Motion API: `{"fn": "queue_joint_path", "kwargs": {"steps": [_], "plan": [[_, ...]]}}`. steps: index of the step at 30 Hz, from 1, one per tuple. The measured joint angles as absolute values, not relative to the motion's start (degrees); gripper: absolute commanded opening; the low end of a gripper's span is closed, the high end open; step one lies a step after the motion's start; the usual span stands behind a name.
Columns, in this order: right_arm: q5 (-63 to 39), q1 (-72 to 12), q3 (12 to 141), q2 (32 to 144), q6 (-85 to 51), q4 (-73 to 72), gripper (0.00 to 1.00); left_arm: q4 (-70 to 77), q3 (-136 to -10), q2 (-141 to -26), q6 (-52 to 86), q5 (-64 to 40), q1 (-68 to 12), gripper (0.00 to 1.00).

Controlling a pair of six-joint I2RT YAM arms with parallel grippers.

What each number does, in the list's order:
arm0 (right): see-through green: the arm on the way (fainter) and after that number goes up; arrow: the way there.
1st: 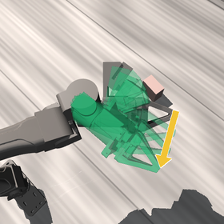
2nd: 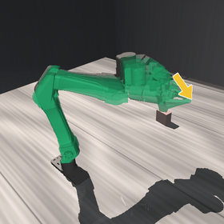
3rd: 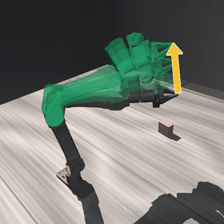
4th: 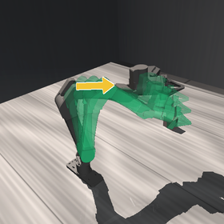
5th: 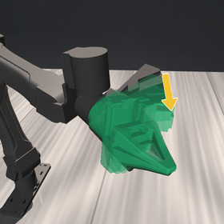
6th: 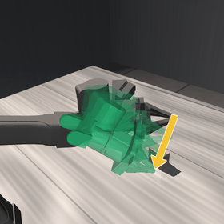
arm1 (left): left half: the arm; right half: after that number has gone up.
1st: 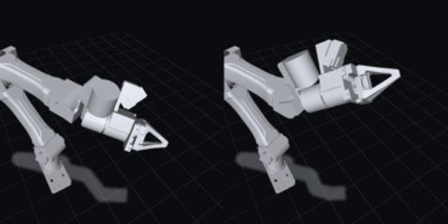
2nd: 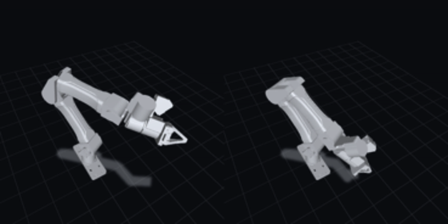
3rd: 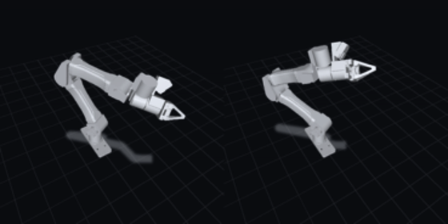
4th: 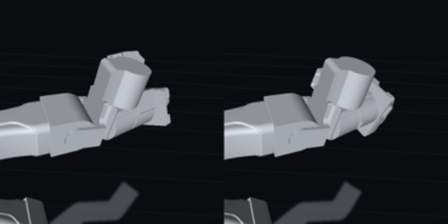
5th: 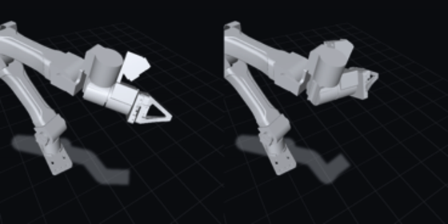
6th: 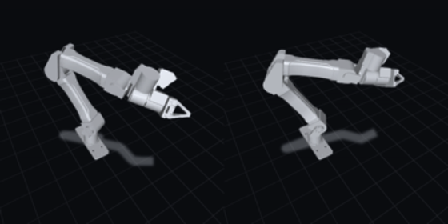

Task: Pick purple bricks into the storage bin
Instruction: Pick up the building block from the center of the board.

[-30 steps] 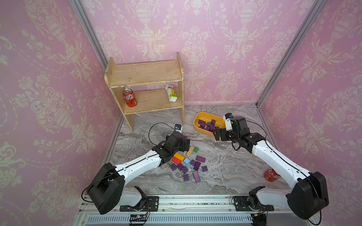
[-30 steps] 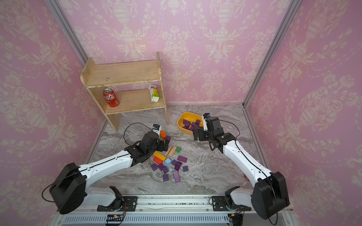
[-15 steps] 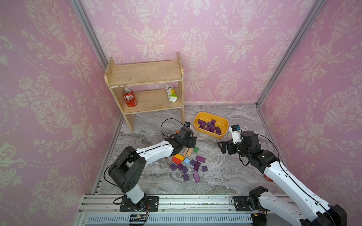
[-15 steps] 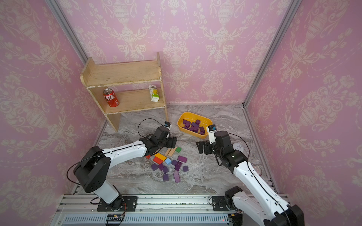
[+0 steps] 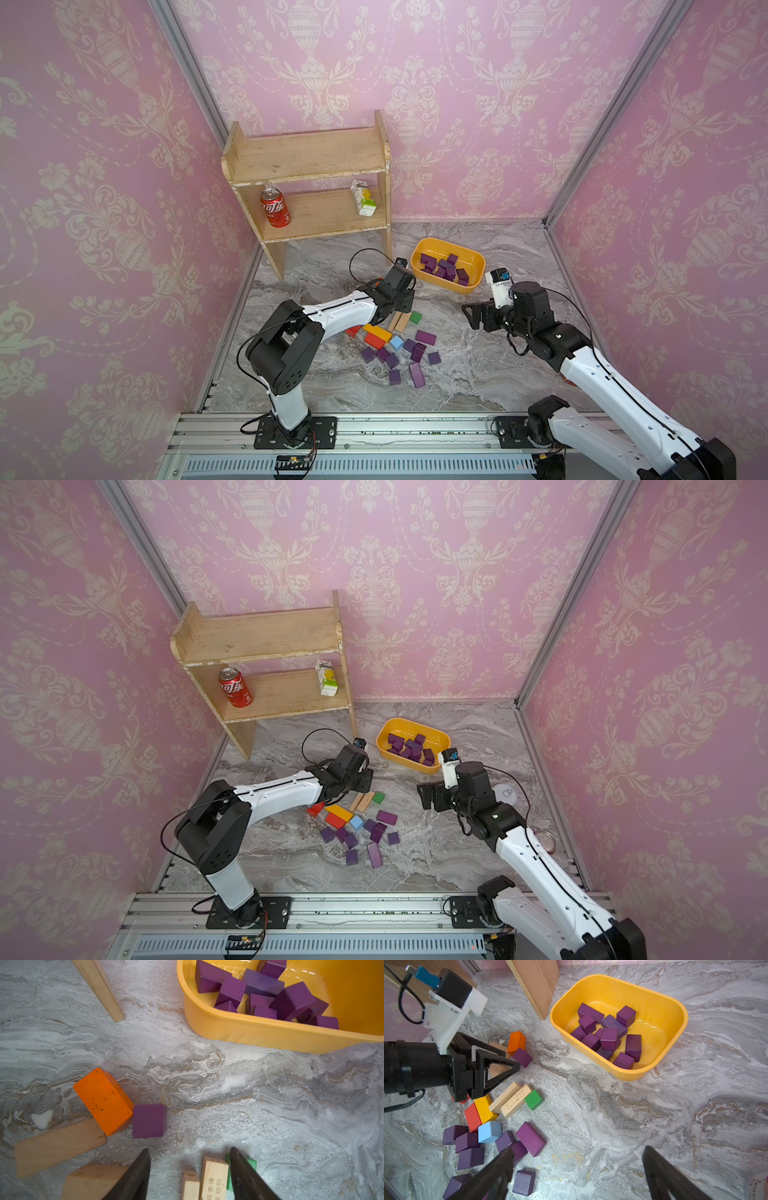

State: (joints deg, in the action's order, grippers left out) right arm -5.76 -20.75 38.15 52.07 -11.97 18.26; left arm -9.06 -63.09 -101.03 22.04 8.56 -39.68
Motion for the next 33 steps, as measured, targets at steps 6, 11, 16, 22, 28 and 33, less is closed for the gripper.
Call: {"fn": "queue_joint_path", "kwargs": {"steps": [6,11,16,22,28,33], "plan": [[-5.74,-20.75,37.63,52.29,-12.03,18.26,0.96,-10.35,-63.35,-102.39,22.24,9.61,-38.76,0.55],[-5.74,-20.75,37.63,52.49,-12.05,18.11,0.96,-10.46,-63.40,-103.00,22.26,9.74,-38.09,0.52],[-5.58,-20.75,37.63,53.08,-12.05,17.82,0.95,-10.44,-64.05,-104.16,22.26,9.74,-37.50,0.51],[-5.34,-20.75,37.63,53.41,-12.21,17.80,0.95,-10.46,-64.36,-105.71,22.26,9.74,-36.91,0.50],[-5.15,-20.75,37.63,54.19,-12.23,17.63,0.95,-10.57,-64.93,-106.63,22.26,9.74,-36.49,0.49],[-5.15,-20.75,37.63,54.78,-12.23,17.39,0.95,-10.57,-66.00,-107.39,22.20,9.74,-36.14,0.47]]}}
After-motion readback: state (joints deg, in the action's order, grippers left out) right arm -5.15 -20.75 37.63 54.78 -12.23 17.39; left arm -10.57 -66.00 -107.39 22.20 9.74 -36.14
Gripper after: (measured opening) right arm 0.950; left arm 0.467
